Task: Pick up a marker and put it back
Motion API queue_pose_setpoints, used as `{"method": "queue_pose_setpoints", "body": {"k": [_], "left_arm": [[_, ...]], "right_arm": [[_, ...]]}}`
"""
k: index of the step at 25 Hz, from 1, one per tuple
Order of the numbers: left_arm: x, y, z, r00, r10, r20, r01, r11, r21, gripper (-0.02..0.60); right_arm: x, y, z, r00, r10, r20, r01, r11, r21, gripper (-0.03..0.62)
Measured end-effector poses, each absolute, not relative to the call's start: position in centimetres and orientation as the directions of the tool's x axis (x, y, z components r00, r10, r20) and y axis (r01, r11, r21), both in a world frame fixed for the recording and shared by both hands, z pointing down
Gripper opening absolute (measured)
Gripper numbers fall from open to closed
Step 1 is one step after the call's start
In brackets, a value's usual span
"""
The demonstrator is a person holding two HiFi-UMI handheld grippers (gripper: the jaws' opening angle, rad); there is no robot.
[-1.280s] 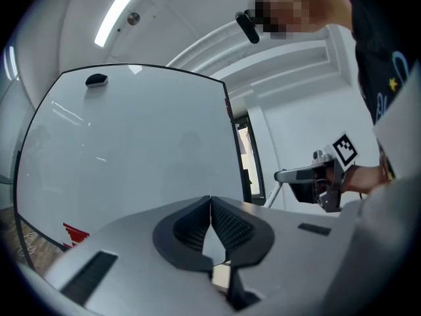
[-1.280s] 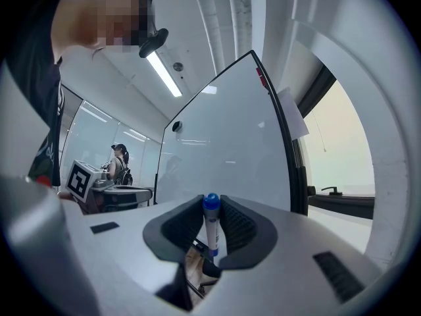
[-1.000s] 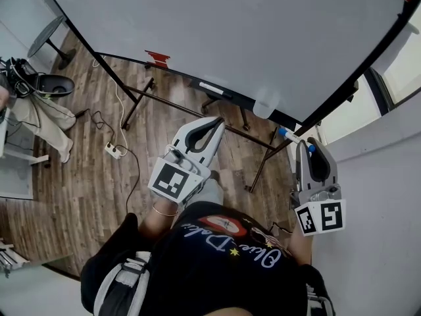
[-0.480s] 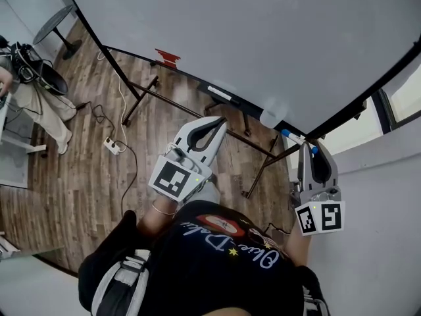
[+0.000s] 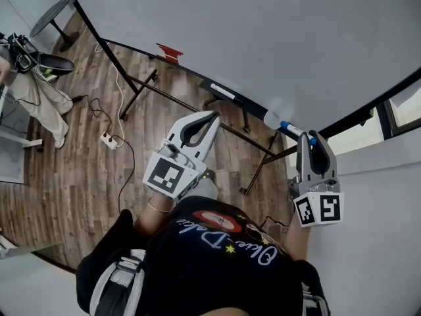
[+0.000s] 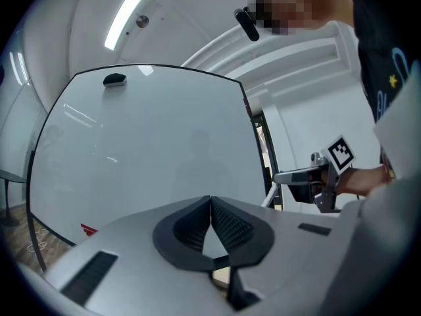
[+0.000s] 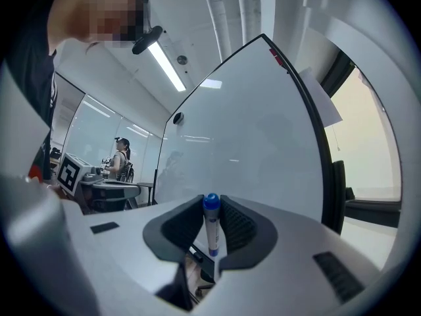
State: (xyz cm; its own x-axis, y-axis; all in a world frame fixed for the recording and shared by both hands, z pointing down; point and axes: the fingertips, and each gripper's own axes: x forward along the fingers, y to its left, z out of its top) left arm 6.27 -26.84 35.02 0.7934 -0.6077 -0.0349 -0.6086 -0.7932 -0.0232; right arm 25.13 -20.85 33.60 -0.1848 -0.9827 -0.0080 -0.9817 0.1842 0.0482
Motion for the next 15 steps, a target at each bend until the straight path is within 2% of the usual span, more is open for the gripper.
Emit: {"method": "queue_pose_setpoints", "body": {"k": [15], "left_arm": [[5.9, -30.2, 36.1, 0.794, -0.608, -0.028, -0.608, -0.794, 0.007, 0.003]], "right_arm": [[26.3, -24.5, 36.1, -0.122, -0.991, 0.061, -0.991, 0.125, 0.047, 0.075]]}}
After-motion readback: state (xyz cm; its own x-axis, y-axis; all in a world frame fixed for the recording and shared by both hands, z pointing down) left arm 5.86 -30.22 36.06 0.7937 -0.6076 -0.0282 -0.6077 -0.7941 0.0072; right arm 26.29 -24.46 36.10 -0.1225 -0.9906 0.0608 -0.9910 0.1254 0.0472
